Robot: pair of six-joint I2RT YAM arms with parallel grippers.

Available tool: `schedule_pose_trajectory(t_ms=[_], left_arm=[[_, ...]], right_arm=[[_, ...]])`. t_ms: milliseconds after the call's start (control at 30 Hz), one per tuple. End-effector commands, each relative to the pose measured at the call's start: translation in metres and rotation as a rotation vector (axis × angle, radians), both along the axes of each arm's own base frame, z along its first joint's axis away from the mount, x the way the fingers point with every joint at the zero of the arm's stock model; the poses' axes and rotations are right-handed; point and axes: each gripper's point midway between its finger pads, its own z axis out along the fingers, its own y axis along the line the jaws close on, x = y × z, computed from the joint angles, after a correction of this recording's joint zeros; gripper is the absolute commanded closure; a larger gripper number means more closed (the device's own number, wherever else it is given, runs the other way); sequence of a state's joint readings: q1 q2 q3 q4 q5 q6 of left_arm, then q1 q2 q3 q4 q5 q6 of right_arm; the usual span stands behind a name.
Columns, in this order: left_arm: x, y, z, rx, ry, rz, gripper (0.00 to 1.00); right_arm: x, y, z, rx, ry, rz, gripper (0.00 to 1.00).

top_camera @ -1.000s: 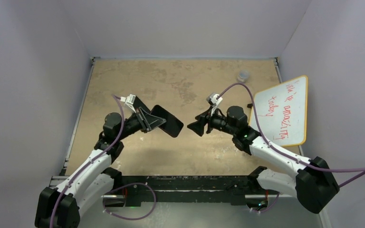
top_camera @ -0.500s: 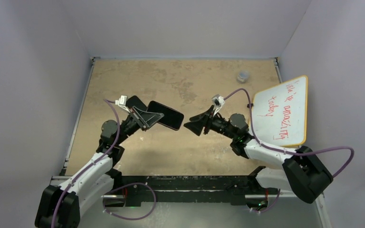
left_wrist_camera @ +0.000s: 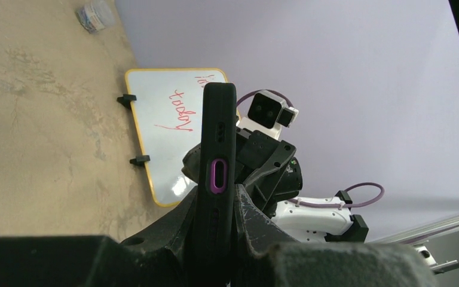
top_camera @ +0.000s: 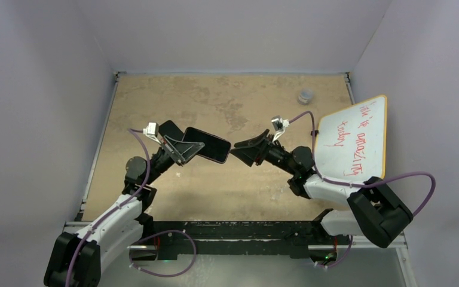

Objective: Take the phone out of the phone case
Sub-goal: Remove the phone case from the phone.

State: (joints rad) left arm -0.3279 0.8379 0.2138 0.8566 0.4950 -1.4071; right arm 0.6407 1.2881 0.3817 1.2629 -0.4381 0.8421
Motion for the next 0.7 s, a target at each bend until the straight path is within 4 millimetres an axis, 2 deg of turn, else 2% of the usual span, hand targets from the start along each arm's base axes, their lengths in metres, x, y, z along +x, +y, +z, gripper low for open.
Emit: schedule_pose_trajectory(t_ms=[0, 300, 667], left_arm=[[-0.009, 0.008, 0.048, -0.122, -0.148, 0.010, 1.00], [-0.017, 0.009, 0.058, -0.169, -0.163, -0.011, 1.00], [-0.016, 0.009, 0.052, -0.163, -0.147, -0.010, 1.00]], right_arm=[[-0.010, 0.000, 0.025, 0.091, -0.057, 0.038, 0.39], [-0.014, 0.004, 0.031, 0.136, -0.070, 0.084, 0.44], [-0.023, 0.007, 0.042, 0.179, -0.088, 0.135, 0.43]])
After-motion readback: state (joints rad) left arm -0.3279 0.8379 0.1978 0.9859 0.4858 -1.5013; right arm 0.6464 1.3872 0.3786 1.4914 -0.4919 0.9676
